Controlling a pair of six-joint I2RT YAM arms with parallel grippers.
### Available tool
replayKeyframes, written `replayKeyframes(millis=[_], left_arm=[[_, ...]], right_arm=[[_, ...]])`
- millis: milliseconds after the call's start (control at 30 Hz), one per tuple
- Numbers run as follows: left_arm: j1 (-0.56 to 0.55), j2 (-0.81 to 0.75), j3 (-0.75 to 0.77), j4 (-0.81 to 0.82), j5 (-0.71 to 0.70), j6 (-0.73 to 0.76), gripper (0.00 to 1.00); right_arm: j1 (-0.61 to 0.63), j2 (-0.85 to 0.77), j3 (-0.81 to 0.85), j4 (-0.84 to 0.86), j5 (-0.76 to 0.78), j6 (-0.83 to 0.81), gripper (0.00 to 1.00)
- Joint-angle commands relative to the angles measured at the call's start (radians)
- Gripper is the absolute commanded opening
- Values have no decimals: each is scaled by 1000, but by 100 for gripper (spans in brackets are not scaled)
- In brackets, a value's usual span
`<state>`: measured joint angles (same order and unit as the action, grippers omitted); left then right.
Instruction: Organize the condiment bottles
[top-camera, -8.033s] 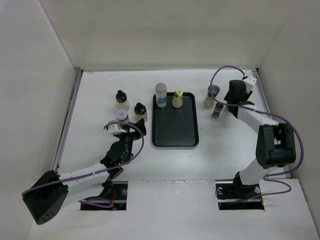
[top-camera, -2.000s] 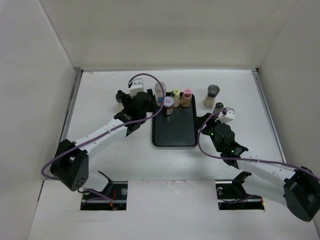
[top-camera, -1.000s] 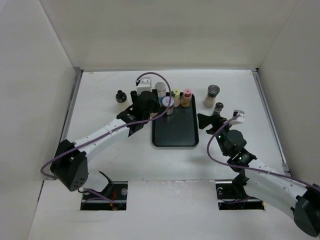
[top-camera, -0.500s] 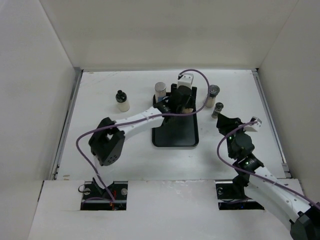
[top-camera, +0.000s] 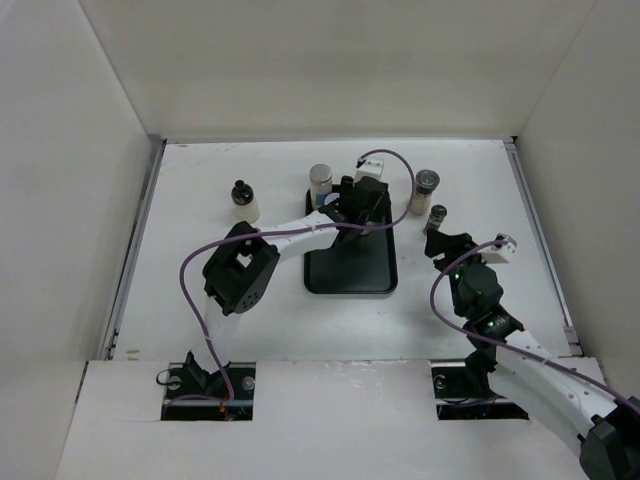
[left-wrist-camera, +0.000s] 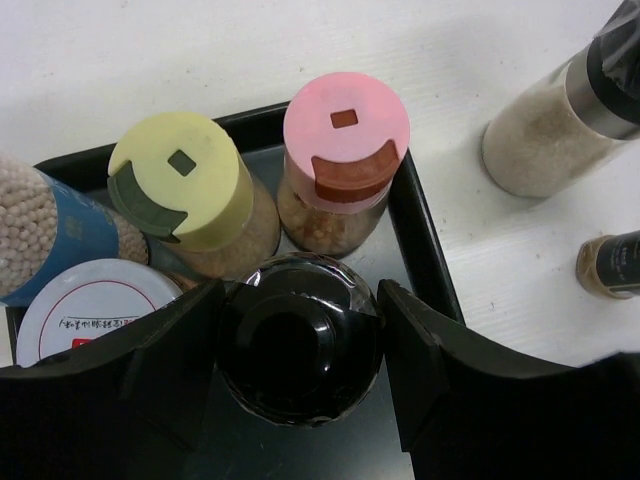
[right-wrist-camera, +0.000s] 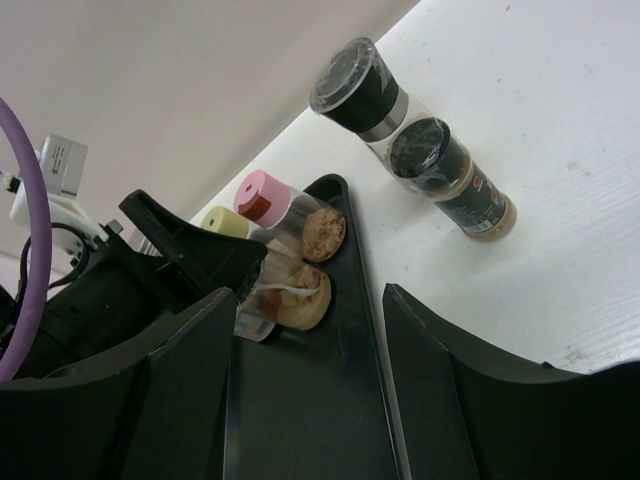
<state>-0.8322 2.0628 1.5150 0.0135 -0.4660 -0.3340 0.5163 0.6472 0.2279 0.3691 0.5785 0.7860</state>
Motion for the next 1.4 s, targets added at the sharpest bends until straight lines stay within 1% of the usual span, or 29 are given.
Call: replayKeyframes(millis=[0,67,133,200,267,367,500,600,667,733,767,800,867,967,1067,1133,1267,1367], left_arm=[[0,-12,42,92,-26,13,42],[0,-13,30,103,-26,15,52],[-1,-20,21,114,-26,12,66],[-11,-33,22,109,-26,13,76],[-17,-65,14,109,-26,15,82],[-20,-130,-13,120,-31,13,87],[-25,-254,-71,149,-39,16,88],[-3,-367,-174,187,-65,6,88],[35,-429,-249,180,-108,-5,88],[87,-492,-332,143,-144,-25,88],[116,-525,-375,120,-158,-45,88],[150,-559,-418,102,-172,-66,88],[217,-610,-479,69,-192,-80,88],[323,-644,-522,17,-180,-88,87],[377,-621,-539,32,-174,-86,87],[408,-574,-530,58,-169,-83,87],[454,-504,-510,91,-187,-85,87],[480,-457,-495,140,-180,-83,87]], right_arm=[[-6,5,2,60,-23,6,67],[-5,14,4,67,-32,6,68],[-5,19,5,76,-35,-1,68],[-5,22,4,83,-35,-2,69],[-3,23,4,83,-37,-2,69],[-3,17,4,83,-40,-5,69],[-3,14,1,83,-42,-4,69],[-3,20,5,83,-42,-8,67],[-3,25,7,83,-43,-10,62],[-3,34,11,83,-51,-10,49],[3,42,16,83,-57,-10,45],[6,51,22,83,-62,-13,43],[9,72,30,88,-69,-21,43],[12,114,39,106,-92,-27,48],[23,147,50,123,-115,-34,62],[24,170,60,125,-123,-47,69],[34,221,83,125,-160,-56,75],[43,244,94,128,-163,-70,77]])
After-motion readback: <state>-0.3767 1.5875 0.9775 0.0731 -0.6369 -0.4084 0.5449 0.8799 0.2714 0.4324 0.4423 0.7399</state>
